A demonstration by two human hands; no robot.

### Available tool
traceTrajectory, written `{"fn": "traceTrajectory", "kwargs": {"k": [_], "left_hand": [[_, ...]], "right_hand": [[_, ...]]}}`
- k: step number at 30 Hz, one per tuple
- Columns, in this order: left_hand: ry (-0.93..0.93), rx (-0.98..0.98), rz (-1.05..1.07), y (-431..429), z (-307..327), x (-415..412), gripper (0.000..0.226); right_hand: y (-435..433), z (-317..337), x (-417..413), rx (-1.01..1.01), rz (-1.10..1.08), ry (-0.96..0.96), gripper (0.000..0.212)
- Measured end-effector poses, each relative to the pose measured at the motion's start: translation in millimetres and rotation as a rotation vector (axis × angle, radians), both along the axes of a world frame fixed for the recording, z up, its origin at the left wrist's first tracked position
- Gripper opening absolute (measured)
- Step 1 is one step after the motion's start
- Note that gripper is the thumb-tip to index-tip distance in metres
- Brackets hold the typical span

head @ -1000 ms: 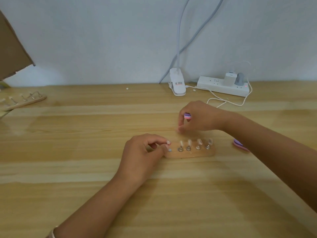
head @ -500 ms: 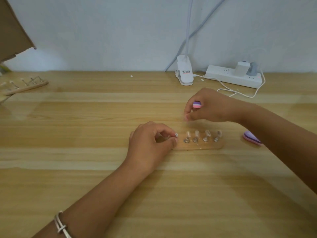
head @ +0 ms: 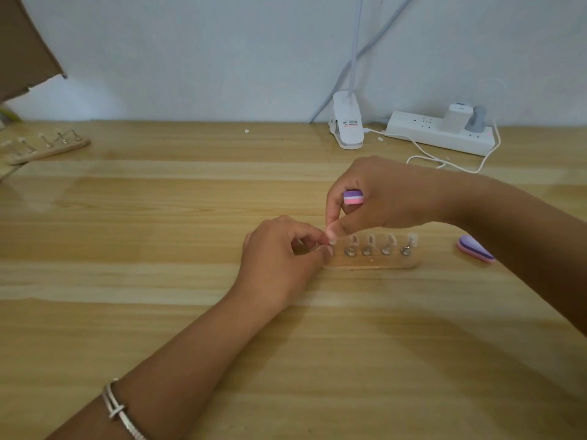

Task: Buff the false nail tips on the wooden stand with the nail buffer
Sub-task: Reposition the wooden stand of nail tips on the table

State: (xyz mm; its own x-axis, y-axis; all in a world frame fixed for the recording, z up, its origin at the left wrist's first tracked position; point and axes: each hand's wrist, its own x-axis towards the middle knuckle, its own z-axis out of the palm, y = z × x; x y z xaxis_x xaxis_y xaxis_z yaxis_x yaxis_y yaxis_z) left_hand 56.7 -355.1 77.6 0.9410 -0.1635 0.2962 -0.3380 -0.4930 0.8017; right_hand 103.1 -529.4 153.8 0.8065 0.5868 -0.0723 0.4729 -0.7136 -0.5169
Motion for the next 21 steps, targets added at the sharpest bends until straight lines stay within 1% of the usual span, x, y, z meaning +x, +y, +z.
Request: {"fn": "traceTrajectory", "kwargs": {"k": [2, 6, 9, 16, 21], "left_hand": [[-0.006, 0.010, 0.006, 0.4, -0.3, 0.9, 0.032], [0.008, -0.019, 0.001, -0.8, -1.1, 0.5, 0.015], [0.014, -0.028, -0.001, 0.4, -3.2, 1.3, 0.008], [0.044, -0.050, 0.005, -0.1, -3.2, 0.6, 0.007], [0.048, -0.048, 0.014, -0.5, -3.5, 0.6, 0.007]], "right_hand": [[1.0, -0.6, -0.6, 0.005, -0.006, -0.003, 0.009], [0.9, -1.9, 0.2, 0.022, -0.014, 0.019, 0.011], [1.1, -4.3, 2.1, 0.026, -0.013, 0.047, 0.012], [1.6, -3.7, 3.0, 0.045, -0.014, 0.122, 0.015], [5.3, -5.0, -1.0, 0.018, -0.044, 0.073, 0.013]]}}
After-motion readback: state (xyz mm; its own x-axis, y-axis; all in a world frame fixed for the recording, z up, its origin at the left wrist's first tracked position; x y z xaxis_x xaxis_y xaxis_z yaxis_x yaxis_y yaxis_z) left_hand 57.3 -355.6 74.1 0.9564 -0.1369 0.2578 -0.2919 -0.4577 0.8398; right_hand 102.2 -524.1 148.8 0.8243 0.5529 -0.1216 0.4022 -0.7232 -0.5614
